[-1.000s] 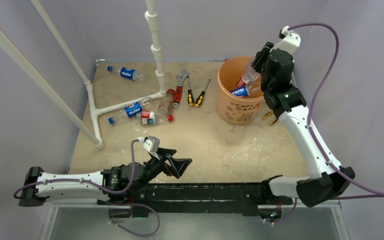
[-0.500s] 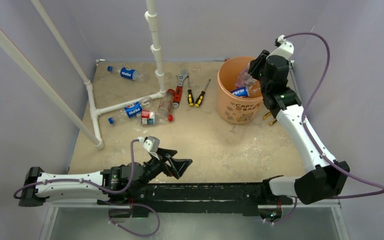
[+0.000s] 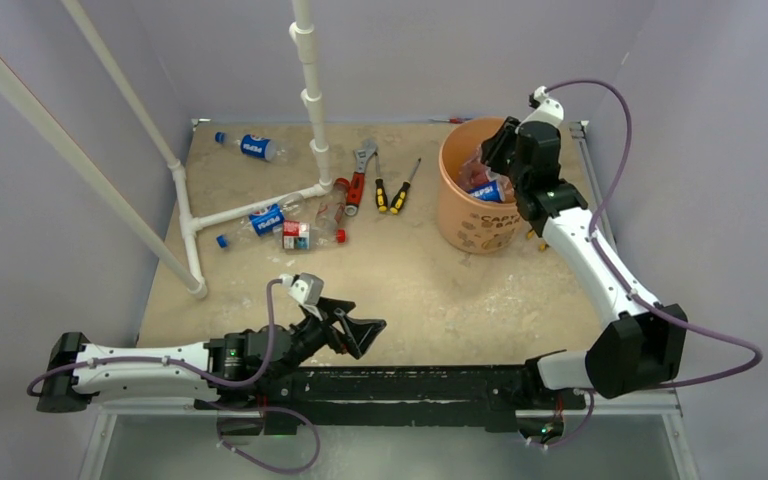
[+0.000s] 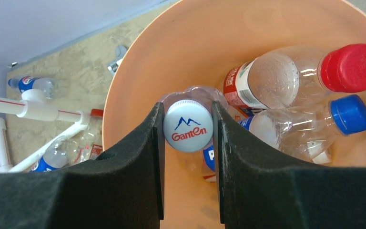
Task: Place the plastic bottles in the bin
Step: Place the plastic bottle in the trash bin.
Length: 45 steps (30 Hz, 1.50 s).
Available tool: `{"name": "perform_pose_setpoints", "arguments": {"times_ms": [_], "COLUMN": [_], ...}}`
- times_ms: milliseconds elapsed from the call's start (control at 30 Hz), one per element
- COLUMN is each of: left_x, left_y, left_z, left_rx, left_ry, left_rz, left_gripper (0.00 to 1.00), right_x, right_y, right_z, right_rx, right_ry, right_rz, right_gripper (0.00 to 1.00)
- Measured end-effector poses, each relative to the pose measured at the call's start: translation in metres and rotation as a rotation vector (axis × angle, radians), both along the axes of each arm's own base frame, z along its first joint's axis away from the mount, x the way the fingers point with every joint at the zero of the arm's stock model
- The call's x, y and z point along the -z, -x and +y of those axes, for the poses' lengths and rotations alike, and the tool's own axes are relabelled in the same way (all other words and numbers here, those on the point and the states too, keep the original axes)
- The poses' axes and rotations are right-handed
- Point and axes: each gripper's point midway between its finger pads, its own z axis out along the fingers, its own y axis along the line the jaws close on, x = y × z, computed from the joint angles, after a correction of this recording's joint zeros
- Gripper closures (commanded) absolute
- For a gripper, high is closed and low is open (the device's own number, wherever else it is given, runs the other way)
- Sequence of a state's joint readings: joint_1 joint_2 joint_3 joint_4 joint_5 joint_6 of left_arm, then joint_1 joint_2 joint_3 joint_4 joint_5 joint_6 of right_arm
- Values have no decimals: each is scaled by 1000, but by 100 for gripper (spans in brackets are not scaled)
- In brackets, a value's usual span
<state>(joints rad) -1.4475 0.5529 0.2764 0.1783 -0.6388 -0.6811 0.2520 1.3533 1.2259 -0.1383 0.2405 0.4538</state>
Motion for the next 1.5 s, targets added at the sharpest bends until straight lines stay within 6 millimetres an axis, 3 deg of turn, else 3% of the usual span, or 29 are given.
{"name": "perform_pose_setpoints", "arguments": {"times_ms": [367, 500, 633, 833, 1033, 1133, 1233, 1333, 1400, 1500], "left_x": [1, -5, -6, 1, -1, -5, -9, -12, -18, -29], "left_y": [0, -1, -2, -3, -3, -3, -4, -6, -9, -17], "left_z": [-1, -3, -5, -9, -11, -14, -16, -15, -14, -9], "left_rx": [1, -6, -13, -14, -14, -14, -19, -31, -49, -107], "left_ry": [-6, -9, -28, -67, -76, -77, -82, -96, -103, -117], "left_rz": [7, 7, 11, 16, 17, 16, 16, 16, 14, 11], "left_gripper": [4, 4, 4, 4, 4, 4, 3, 3, 1, 1], "right_x": [24, 45, 50, 50, 51, 32, -13, -56, -78, -113], "right_y": [4, 4, 3, 6, 14, 14, 9, 10, 21, 53], "right_z": [1, 2, 3, 2, 0, 0, 1, 1, -1, -2], "right_rx": [-11, -12, -10, -5, -6, -7, -10, -13, -16, -58], "right_ry": [8, 9, -3, -14, -6, -6, -19, -39, -52, -85], "right_rz": [62, 98, 110, 107, 145, 136, 59, -29, -79, -184], "right_gripper": [100, 100, 83, 49, 25, 14, 5, 2, 2, 3]}}
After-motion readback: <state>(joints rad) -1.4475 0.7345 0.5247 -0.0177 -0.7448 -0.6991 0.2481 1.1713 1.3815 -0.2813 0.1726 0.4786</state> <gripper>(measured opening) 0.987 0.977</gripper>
